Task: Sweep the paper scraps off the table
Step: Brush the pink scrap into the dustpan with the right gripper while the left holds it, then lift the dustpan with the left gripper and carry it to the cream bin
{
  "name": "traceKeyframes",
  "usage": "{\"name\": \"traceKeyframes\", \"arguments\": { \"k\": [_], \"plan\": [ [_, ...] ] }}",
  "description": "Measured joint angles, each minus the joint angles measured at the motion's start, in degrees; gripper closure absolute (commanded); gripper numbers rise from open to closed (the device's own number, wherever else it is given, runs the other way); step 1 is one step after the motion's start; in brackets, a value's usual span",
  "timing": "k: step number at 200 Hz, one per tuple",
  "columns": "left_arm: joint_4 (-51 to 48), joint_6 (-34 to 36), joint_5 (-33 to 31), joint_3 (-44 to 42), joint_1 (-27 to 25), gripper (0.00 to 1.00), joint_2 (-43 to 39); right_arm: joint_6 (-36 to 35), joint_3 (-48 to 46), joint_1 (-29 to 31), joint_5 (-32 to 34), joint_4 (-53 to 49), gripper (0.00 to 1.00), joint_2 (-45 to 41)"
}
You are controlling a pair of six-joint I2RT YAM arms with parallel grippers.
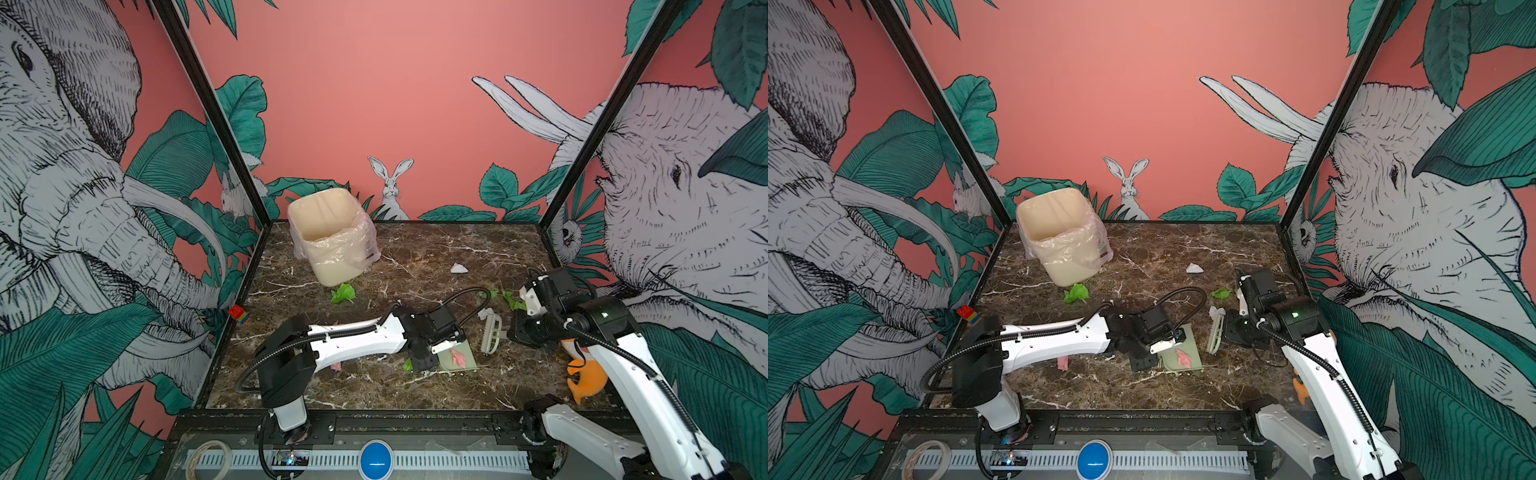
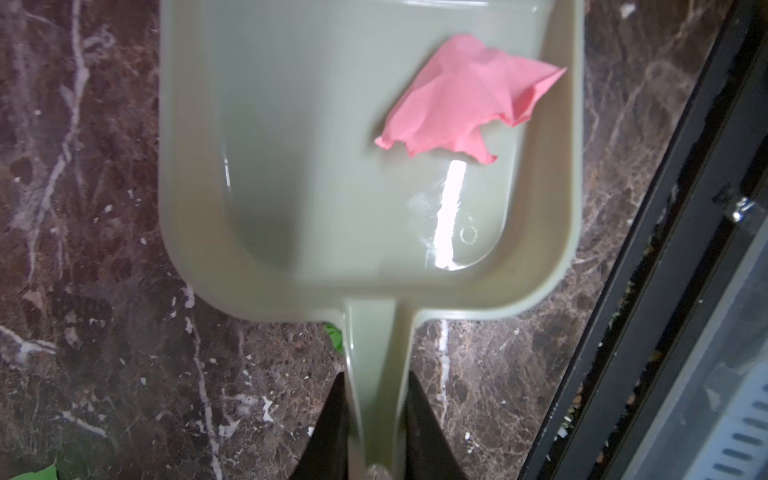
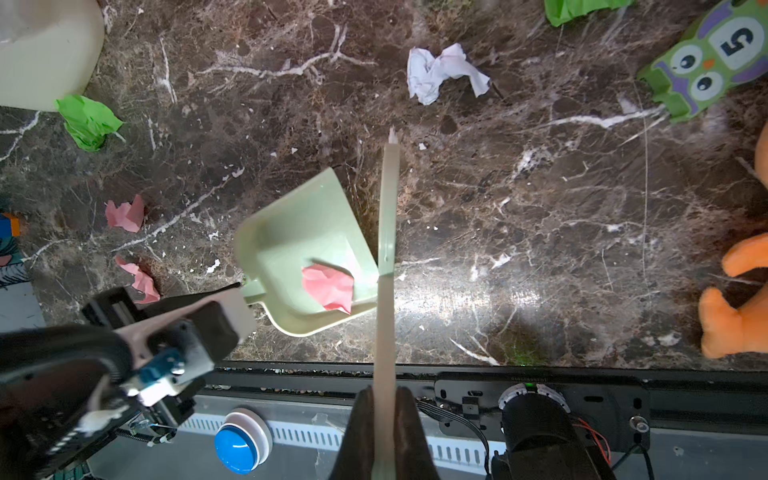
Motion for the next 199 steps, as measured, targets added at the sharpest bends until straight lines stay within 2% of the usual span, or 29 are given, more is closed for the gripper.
{"name": "traceKeyframes", "arguments": {
  "k": [45, 108, 160, 199],
  "plan": [
    [0.3, -2.4, -0.1, 0.0, 4.6, 0.93, -5.2, -3.1, -0.7, -3.1, -1.7, -0.2, 1.00, 0.2],
    [-1.3, -5.1, -0.2, 0.6, 10.6, 0.92, -11.5, -4.9, -1.2, -4.0, -4.4, 1.7, 1.00, 2.9],
    [-4.6, -6.7, 0.1, 4.3, 16.9, 0.92, -14.4, -5.7, -1.2, -4.1, -6.0, 3.0, 1.00, 4.2],
    [-10.1, -6.4, -0.5, 10.6, 23.6, 0.92, -15.3, -5.9, -1.2, -4.1, -6.9, 3.9, 1.00, 4.9]
  ]
}}
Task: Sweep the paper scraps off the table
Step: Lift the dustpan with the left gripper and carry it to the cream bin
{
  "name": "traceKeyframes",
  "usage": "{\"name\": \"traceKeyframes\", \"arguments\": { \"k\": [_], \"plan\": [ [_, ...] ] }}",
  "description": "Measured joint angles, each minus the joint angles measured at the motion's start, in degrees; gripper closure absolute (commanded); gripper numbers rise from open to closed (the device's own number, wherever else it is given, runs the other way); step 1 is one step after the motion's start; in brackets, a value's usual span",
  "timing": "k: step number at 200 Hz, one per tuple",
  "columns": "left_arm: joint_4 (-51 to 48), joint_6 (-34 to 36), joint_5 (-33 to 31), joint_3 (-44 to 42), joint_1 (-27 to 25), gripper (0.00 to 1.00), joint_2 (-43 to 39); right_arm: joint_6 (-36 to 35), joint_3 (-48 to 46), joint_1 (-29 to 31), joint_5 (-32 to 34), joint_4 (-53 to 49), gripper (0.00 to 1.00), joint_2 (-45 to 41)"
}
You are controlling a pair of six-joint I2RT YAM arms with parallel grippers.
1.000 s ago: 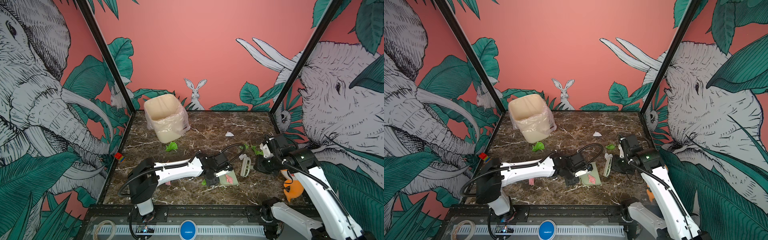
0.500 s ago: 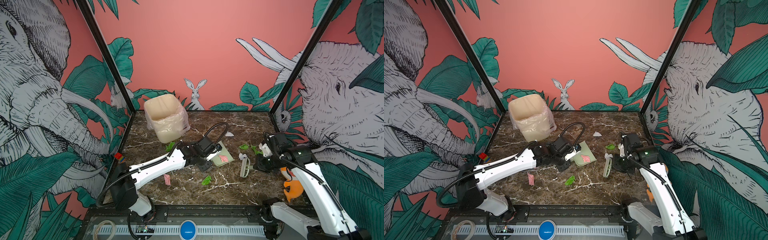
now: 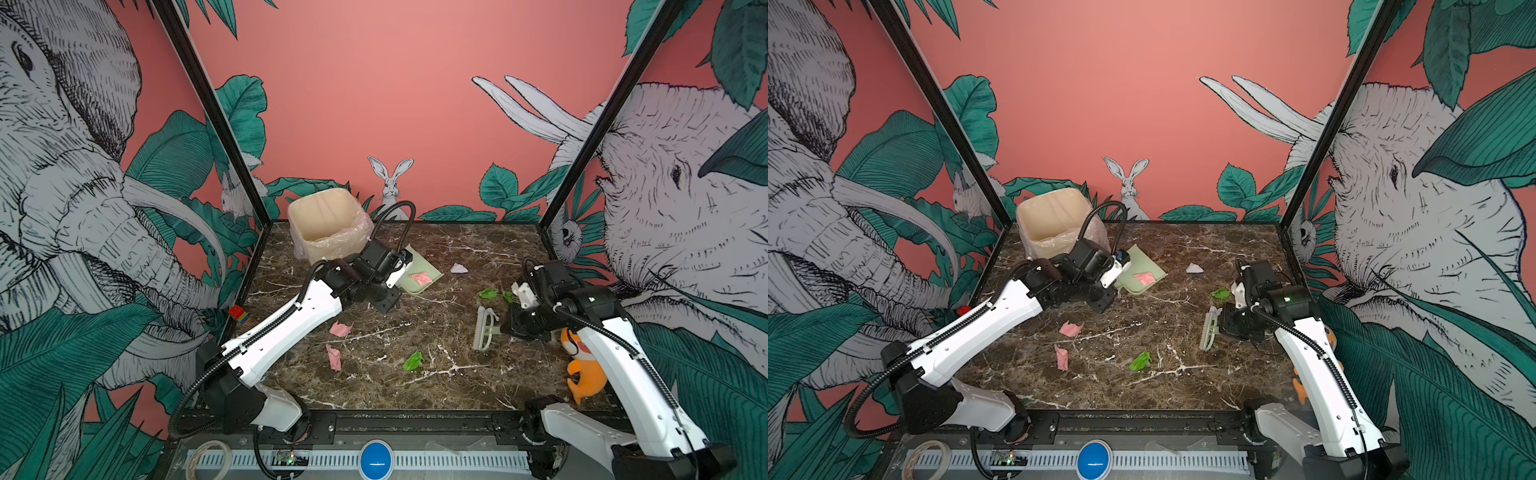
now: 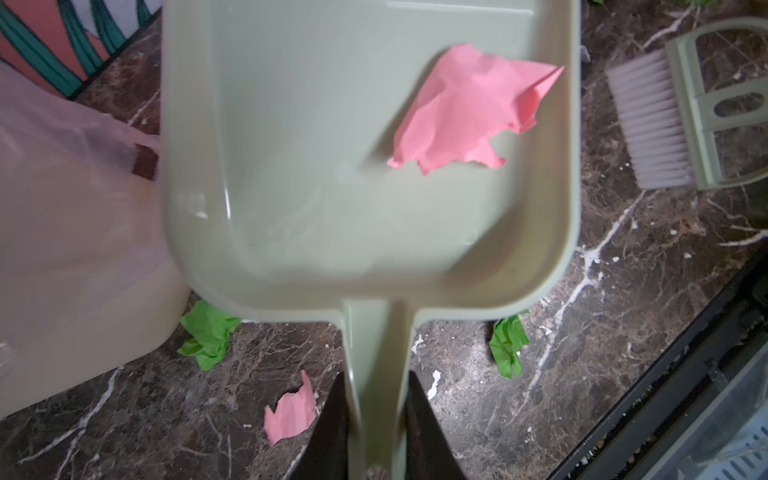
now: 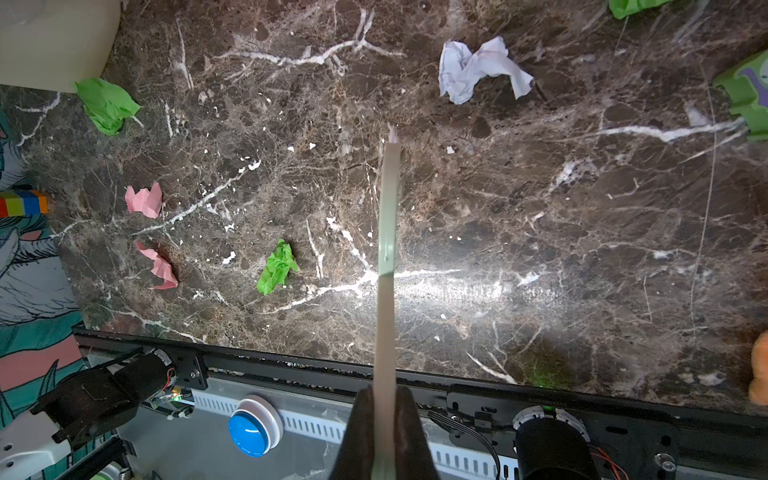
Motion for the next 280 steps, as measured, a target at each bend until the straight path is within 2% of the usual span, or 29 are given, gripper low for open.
{"name": "traceKeyframes", "arguments": {
  "k": [73, 158, 195, 233, 280],
  "plan": [
    [-7.7, 0.1, -1.1, 10.7, 12.2, 0.91, 0.0, -0.3, 0.0, 0.0, -1.2, 0.8, 1.00, 0.5],
    [-10.9, 0.0, -1.6, 17.6, 27.6, 0.91, 0.2, -0.5, 0.6, 0.0, -2.1, 0.9, 1.00, 1.1],
    [-10.8, 0.3, -1.9, 18.1, 33.5, 0.90, 0.4, -0.6, 0.6, 0.0, -2.6, 0.9, 1.00, 1.1],
    [-10.6, 1.9, -2.9, 21.1, 37.6, 0.90, 2.5, -1.1, 1.5, 0.0, -3.0, 0.9, 1.00, 1.8],
    [-11.4, 9.0, -8.8, 28.7, 38.2, 0.91, 10.2, -1.8, 2.1, 0.0, -3.1, 0.6, 1.00, 2.4]
  ]
}}
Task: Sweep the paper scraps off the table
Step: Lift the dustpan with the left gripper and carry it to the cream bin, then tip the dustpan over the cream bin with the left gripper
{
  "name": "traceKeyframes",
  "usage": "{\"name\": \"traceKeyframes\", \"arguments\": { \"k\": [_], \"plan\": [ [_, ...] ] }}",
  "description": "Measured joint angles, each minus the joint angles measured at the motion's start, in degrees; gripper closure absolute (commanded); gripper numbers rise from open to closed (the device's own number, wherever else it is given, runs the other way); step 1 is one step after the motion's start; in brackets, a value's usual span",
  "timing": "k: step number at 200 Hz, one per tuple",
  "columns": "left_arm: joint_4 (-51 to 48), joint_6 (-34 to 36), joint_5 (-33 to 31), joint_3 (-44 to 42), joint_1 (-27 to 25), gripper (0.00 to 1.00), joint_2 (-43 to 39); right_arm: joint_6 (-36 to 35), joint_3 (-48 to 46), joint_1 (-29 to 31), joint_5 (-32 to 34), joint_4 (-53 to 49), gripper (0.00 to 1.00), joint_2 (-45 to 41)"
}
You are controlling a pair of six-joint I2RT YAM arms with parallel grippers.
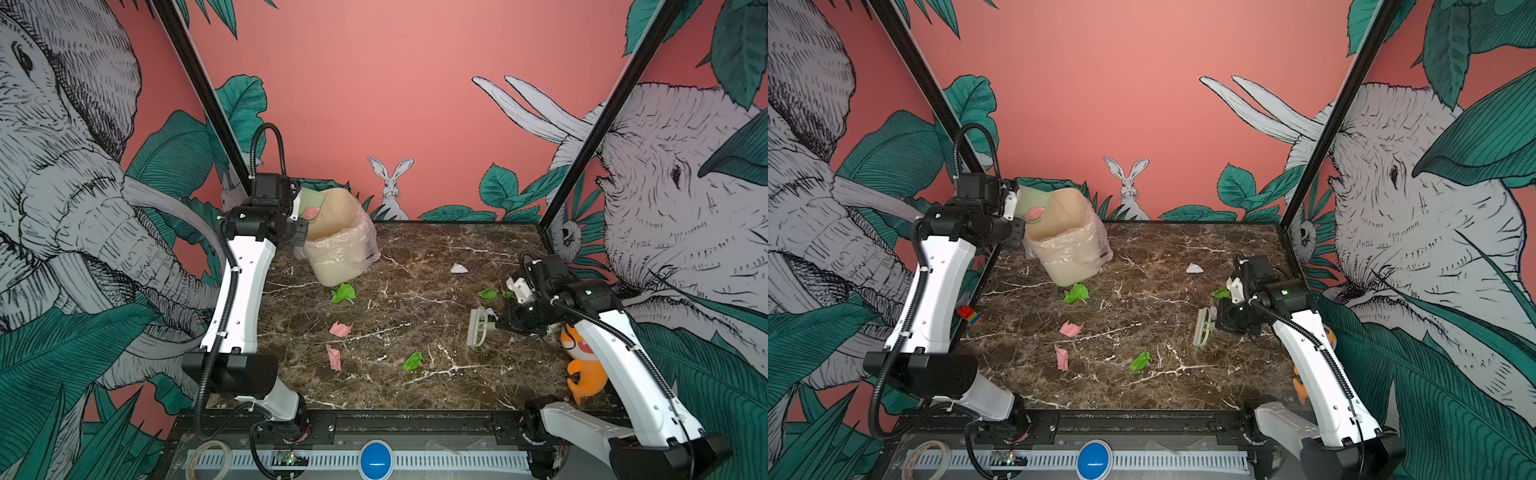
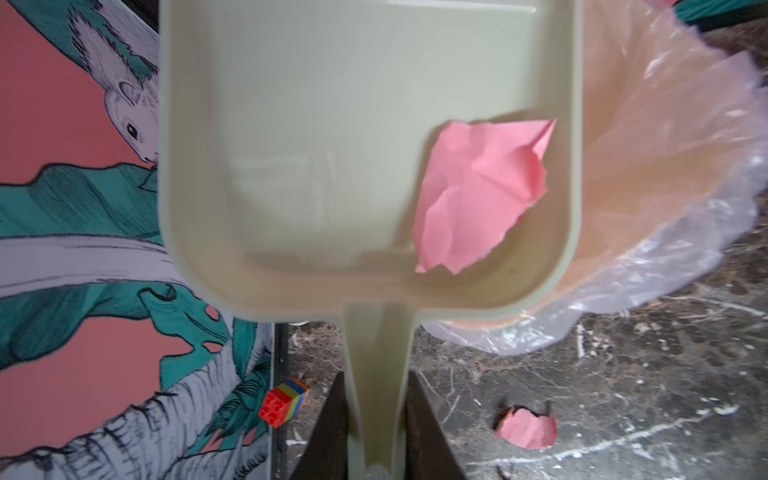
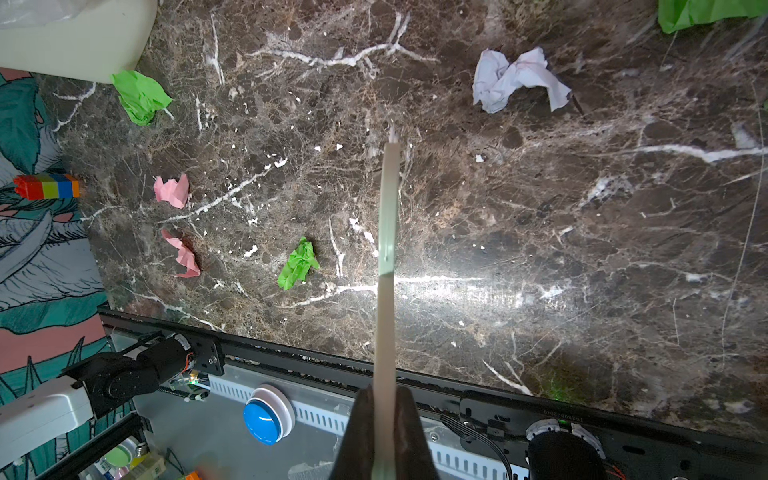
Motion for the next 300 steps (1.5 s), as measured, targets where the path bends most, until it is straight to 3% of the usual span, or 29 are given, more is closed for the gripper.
{"name": "traceKeyframes", "arguments": {
  "k": [47, 104, 177, 247, 300],
  "plan": [
    [-1.7, 7.5, -7.5, 3.1, -1.0, 0.91, 4.2, -0.6, 0.7, 0.0, -0.1, -0.5, 1.00, 1.4],
    [-0.2, 16.8, -20.4, 2.9, -9.0, 0.91, 6.2, -1.6, 1.6, 0.0, -0.3, -0.6, 1.00, 2.6],
    [15.0, 34.9, -37.0, -8.7, -14.2, 0.90, 6.3, -2.4, 0.9, 0.0, -1.4, -0.3, 1.00, 2.6],
    [30.5, 52.6, -43.6, -15.4, -17.0, 0.89, 3.4, -2.4, -0.6, 0.0, -2.1, 0.3, 1.00, 2.4],
    [37.3, 61.0, -44.7, -20.8, -17.4, 0.89, 0.4, -2.4, -0.8, 0.0, -2.9, 1.0, 1.00, 2.1]
  ]
}}
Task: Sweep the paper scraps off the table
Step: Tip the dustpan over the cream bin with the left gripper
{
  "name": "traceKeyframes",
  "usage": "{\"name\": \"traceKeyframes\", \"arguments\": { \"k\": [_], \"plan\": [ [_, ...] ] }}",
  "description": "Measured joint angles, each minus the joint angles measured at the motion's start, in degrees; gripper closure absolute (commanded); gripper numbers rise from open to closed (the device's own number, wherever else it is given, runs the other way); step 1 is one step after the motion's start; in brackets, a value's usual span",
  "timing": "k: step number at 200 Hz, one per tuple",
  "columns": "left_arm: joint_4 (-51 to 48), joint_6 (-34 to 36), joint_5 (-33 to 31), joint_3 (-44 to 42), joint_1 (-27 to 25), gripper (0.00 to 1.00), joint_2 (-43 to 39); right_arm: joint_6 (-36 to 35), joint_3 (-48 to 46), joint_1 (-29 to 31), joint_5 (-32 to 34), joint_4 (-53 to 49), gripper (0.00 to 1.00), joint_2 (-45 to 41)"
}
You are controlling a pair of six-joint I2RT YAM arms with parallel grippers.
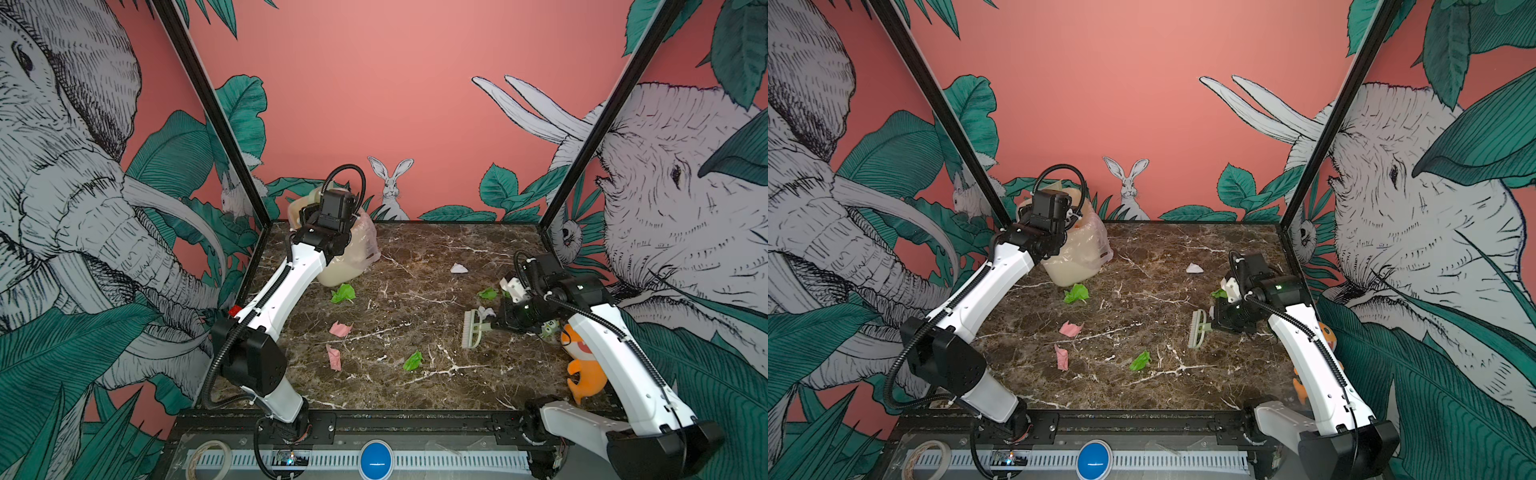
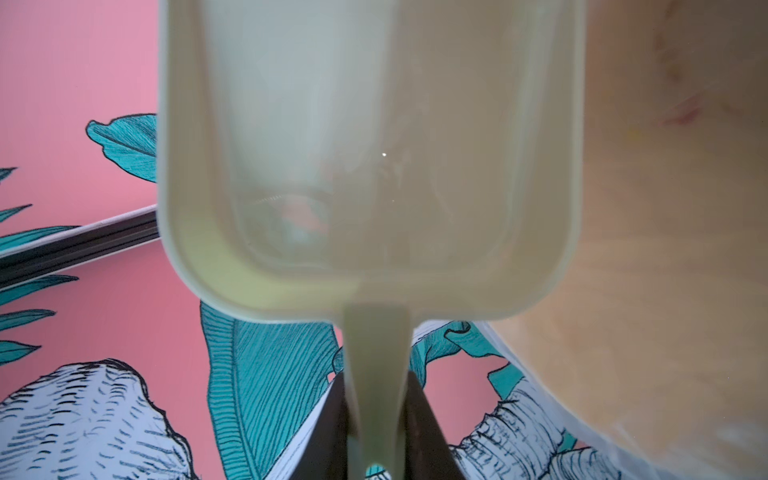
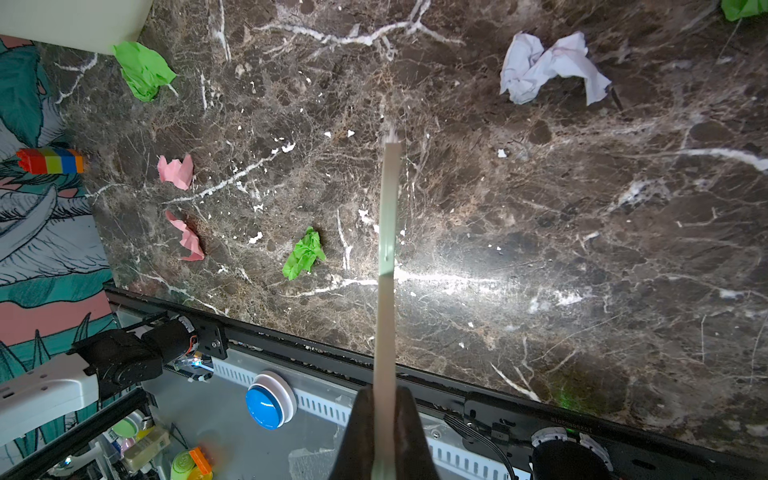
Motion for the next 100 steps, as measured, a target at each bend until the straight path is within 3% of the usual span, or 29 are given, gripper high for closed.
{"name": "traceKeyframes", "arguments": {
  "k": [61, 100],
  "plan": [
    [1.6, 1.2, -0.5, -0.9, -0.2, 0.89, -0.5, -0.1, -1.2, -0.1, -0.2, 0.7, 1.00, -0.6],
    [-2.6, -4.9, 0.5, 2.6, -0.7, 0.89, -0.5, -0.1, -1.9, -0.2, -0.3, 1.3, 1.00, -0.7]
  ]
}}
